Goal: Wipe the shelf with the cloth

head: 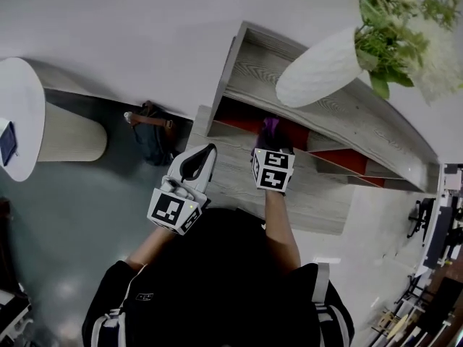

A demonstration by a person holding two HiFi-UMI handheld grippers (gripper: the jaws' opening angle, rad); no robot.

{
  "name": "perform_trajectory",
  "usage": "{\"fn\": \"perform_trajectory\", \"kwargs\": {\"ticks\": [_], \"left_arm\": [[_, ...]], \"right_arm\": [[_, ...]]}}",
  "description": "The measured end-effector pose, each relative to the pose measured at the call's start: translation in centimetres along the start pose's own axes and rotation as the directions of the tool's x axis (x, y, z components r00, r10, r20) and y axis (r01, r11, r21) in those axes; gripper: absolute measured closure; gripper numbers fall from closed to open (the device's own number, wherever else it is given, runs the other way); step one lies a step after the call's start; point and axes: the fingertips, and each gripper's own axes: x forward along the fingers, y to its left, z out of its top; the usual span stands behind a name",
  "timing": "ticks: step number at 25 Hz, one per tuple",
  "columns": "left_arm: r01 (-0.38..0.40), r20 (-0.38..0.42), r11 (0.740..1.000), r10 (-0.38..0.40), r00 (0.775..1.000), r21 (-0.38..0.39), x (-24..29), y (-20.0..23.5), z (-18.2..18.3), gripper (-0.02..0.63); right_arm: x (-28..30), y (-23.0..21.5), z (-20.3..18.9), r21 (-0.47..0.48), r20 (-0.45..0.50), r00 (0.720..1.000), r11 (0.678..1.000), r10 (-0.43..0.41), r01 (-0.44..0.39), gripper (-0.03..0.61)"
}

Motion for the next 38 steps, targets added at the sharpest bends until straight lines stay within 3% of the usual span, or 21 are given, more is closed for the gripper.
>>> {"fn": "perform_trajectory", "kwargs": {"ticks": [13, 23, 32, 36, 38], "left_arm": [[-0.122, 0.034, 0.993, 0.121, 0.992, 0.005, -4.2, 2.1, 0.9, 0.611], [-0.183, 0.056, 0.983, 0.182, 0.982, 0.014, -6.4, 2.1, 1.4, 0.611], [-0.194, 0.071, 0.981, 0.192, 0.979, 0.024, -7.1, 1.1, 1.6, 0.611], [-0.188, 0.07, 0.982, 0.186, 0.98, 0.031, -7.0, 0.8, 1.6, 0.611], [-0.18, 0.07, 0.983, 0.178, 0.982, 0.035, -6.9, 0.5, 1.6, 0.611]], "right_arm": [[1.7, 7.5, 2.2, -0.115, 0.016, 0.985, 0.979, 0.173, -0.17, 0.529], [2.0, 11.3, 2.9, -0.205, 0.034, 0.967, 0.949, 0.253, -0.241, 0.529], [1.5, 12.8, 2.7, -0.312, -0.005, 0.944, 0.897, 0.329, -0.315, 0.529], [0.8, 14.2, 2.2, -0.393, -0.035, 0.929, 0.849, 0.369, -0.353, 0.529], [0.2, 15.4, 1.0, -0.399, -0.089, 0.901, 0.813, 0.425, -0.423, 0.529]]}}
